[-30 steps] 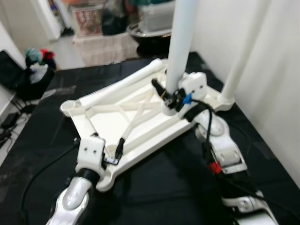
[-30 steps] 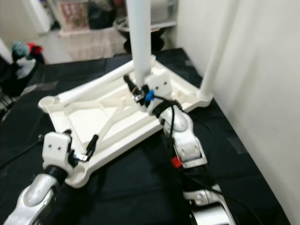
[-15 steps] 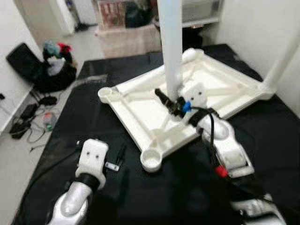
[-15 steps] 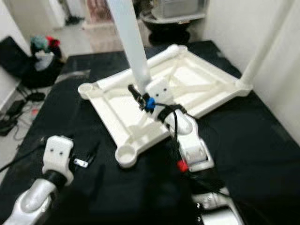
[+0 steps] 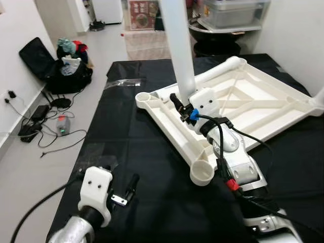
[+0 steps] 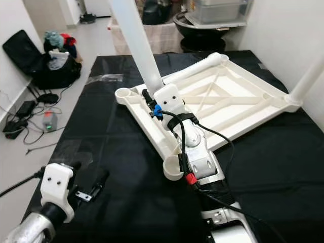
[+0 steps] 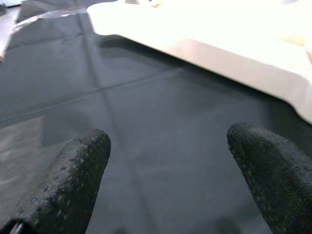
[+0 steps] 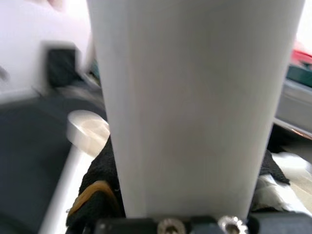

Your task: Building children table

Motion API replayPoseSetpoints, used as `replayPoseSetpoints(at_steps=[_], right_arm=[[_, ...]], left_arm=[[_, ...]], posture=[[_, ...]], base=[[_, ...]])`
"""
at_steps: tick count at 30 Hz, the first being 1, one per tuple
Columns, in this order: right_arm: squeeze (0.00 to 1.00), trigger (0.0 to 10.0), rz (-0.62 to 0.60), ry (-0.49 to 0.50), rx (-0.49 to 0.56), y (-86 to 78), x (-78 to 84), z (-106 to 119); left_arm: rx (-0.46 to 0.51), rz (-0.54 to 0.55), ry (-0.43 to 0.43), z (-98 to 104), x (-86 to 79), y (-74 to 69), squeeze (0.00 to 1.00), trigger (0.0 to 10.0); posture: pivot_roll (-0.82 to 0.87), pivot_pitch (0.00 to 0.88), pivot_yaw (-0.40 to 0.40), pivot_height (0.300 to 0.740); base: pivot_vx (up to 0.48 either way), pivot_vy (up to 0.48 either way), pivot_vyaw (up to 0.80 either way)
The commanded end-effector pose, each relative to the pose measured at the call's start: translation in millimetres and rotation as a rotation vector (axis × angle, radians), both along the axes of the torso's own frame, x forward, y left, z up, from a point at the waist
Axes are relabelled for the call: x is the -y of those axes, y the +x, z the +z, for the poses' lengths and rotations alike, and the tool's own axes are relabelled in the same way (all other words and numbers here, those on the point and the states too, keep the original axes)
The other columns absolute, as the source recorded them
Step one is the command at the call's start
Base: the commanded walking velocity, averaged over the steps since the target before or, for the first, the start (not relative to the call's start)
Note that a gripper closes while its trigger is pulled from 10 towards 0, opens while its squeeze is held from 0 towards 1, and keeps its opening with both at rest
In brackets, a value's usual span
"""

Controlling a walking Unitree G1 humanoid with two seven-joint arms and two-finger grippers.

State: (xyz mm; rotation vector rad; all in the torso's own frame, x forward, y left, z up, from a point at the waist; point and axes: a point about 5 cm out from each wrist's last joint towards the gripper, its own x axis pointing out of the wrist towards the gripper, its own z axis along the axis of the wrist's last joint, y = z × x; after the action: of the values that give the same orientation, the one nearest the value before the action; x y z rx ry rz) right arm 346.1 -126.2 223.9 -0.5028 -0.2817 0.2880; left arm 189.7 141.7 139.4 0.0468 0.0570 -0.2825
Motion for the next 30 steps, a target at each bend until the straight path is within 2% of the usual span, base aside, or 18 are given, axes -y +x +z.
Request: replayPoseSetpoints(at_steps=[1,5,8,15,19,24,27,30], right_arm=[[0.0,10.0,-0.036,-0.009,-0.001,3.3,3.1,2.8],[0.0,10.0,-0.073,-0.038,-0.05,7.2,14.6,-1.5],[0.0,10.0,-0.046,-0.072,-0.126,6.0,23.6,-8.0],[0.0,10.0,-0.017,-0.092,-0.17,-0.8,29.8,-8.5],[0.0,10.0,-0.024,-0.081,-0.18,-2.6,34.3,-5.9],[0.0,10.0,0.017,-0.01,-0.22,-11.7,44.1,-1.6],[0.0,10.0,0.07,0.029,-0.274,-16.3,42.2,-5.3],[0.0,10.0,0.154,0.027,-0.353,-25.6,33.7,-14.7]], left_arm=[[-0.001,-0.01,-0.008,1.5,1.7,-2.1,0.0,10.0],[0.003,-0.015,-0.02,3.0,1.8,-3.3,0.0,10.0],[0.005,-0.019,-0.034,4.1,1.3,-5.1,0.0,10.0],[0.007,-0.028,-0.044,5.4,1.1,-6.3,0.0,10.0],[0.005,-0.032,-0.047,5.5,1.1,-6.2,0.0,10.0],[0.005,-0.036,-0.049,5.2,0.7,-4.7,0.0,10.0],[0.005,-0.038,-0.048,4.9,0.1,-4.0,0.0,10.0],[0.006,-0.04,-0.046,4.8,-0.1,-3.3,0.0,10.0]], posture=[[0.03,0.184,0.042,0.74],[0.03,0.191,0.039,0.74],[0.03,0.205,0.037,0.74],[0.02,0.212,0.039,0.74],[0.02,0.213,0.04,0.74],[0.01,0.21,0.043,0.74],[0.01,0.206,0.044,0.74],[0.01,0.205,0.045,0.74]], base=[[0.0,0.0,0.0],[0.0,0.0,0.0],[0.0,0.0,0.0],[0.0,0.0,0.0],[0.0,0.0,0.0],[0.0,0.0,0.0],[0.0,0.0,0.0],[0.0,0.0,0.0]])
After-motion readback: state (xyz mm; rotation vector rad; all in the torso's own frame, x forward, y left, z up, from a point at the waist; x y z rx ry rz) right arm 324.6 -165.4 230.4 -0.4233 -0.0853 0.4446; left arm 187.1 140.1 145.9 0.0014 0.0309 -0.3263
